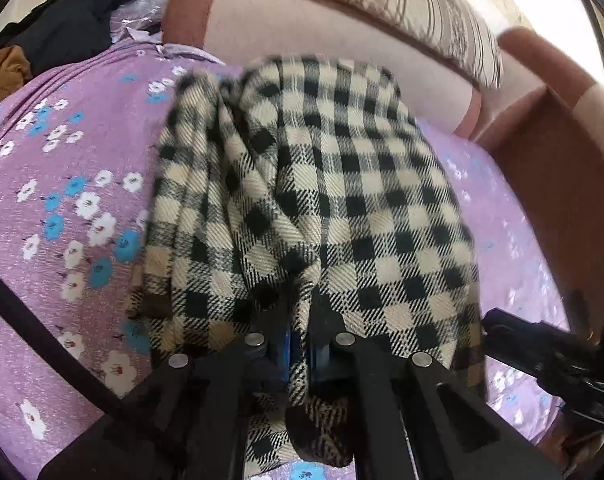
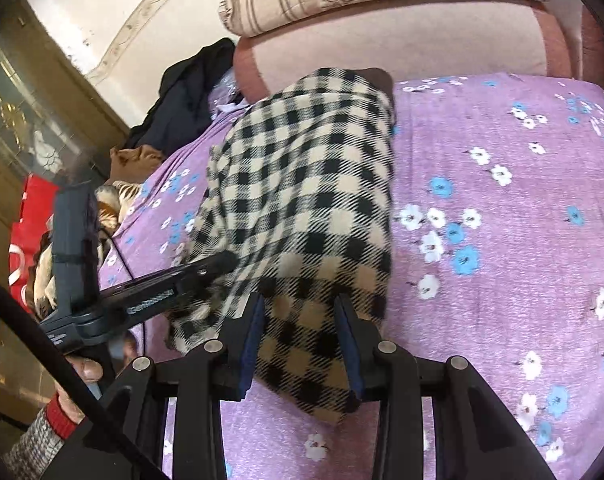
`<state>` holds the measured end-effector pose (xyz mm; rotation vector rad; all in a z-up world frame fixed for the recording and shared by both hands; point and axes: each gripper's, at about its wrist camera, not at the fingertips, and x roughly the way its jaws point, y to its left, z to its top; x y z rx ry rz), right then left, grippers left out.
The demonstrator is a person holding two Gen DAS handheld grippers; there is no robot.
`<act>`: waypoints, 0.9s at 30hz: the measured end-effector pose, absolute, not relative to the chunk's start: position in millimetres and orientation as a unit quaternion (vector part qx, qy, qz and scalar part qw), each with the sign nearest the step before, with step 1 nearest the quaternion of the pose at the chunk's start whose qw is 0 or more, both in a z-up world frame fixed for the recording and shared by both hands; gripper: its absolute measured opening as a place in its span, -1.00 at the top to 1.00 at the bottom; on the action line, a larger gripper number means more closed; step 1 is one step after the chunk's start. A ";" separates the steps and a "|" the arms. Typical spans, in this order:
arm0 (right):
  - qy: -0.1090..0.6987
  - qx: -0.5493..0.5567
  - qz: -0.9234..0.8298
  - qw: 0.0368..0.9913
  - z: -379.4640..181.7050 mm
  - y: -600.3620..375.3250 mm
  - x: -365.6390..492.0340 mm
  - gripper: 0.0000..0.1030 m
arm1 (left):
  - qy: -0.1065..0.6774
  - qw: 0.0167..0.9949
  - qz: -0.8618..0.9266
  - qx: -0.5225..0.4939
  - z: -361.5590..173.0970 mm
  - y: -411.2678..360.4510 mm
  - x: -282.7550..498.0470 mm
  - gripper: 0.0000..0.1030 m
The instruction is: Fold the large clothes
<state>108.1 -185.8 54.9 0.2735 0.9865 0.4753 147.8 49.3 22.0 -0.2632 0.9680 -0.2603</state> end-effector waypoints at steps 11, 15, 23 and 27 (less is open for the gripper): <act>0.454 0.151 0.203 0.854 64.9 -184.4 143.8 0.13 | 0.462 0.873 -0.080 -0.136 34.9 87.1 137.3 0.92; 0.455 0.117 0.207 0.858 65.5 -166.2 162.9 0.19 | 0.475 0.869 -0.061 -0.124 18.8 91.6 133.6 0.92; 0.492 0.073 0.227 0.837 48.5 -112.3 228.0 0.35 | 0.478 0.870 -0.061 -0.105 8.1 92.8 121.2 0.91; 0.533 0.052 0.248 0.807 22.2 -78.2 244.4 0.34 | 0.483 0.865 -0.064 -0.117 2.4 100.9 119.8 0.90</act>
